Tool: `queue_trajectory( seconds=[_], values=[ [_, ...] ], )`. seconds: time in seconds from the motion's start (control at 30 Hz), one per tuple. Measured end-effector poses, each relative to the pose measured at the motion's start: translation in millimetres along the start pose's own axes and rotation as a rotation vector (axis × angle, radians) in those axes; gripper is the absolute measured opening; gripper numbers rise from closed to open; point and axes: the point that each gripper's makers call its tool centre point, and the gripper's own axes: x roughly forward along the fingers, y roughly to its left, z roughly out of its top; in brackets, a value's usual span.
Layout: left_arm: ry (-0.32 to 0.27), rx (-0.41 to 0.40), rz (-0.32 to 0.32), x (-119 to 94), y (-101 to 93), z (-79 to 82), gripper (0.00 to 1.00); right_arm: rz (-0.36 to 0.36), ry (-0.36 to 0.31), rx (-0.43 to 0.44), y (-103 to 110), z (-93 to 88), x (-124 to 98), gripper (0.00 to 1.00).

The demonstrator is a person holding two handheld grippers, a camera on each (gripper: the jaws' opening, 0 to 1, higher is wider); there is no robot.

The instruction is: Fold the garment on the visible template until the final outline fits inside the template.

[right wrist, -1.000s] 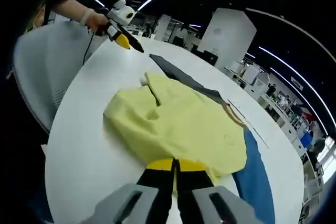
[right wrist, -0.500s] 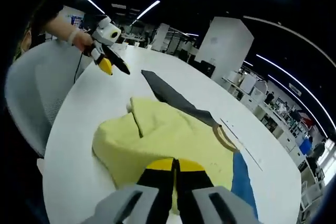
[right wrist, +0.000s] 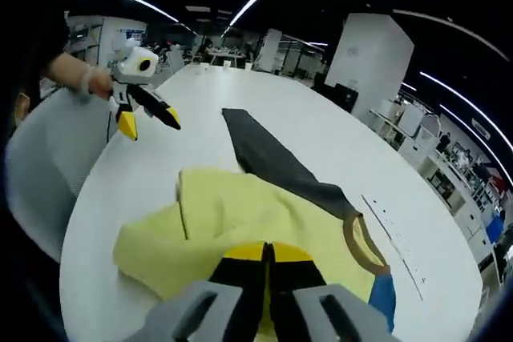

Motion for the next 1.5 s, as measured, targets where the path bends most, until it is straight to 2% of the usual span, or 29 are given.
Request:
queue_trajectory(
  seconds=[0.1, 0.2, 0.33, 0.53, 0.87, 1.03, 1.23, 1.5],
  values=[
    [-0.004, -0.013, 0.001, 0, 1.4, -1.5, 0.58, 0.022, 0.016, 0.030, -7, -0.6, 15, 0.00],
    [-0.008, -0.031, 0.004, 0, 2.9, -2.0, 0.58, 0.030, 0.015, 0.065, -17, 7.7, 30, 0.00],
    [-0.012, -0.031, 0.001, 0, 1.7, -1.1, 0.58, 0.035, 0.021, 0.074, -23, 10.8, 36, 0.00],
    [-0.013, -0.034, -0.003, 1, 2.0, -0.8, 0.58, 0.037, 0.036, 0.099, -23, 2.4, 25, 0.00],
    [-0.015, -0.035, -0.010, 2, -2.5, -0.7, 0.58, 0.001, -0.039, 0.174, -23, -4.9, -9, 0.00],
    [-0.008, -0.020, -0.021, 4, -6.8, -1.5, 0.60, -0.016, -0.081, 0.224, -19, -9.4, -27, 0.14],
    [0.003, -0.007, -0.032, 6, -9.5, -2.4, 0.60, -0.014, -0.113, 0.282, -6, -17.5, -42, 0.35],
    [0.018, 0.019, -0.045, 8, -9.0, 1.9, 0.61, -0.036, -0.139, 0.342, 13, -33.1, -64, 0.52]
  ],
)
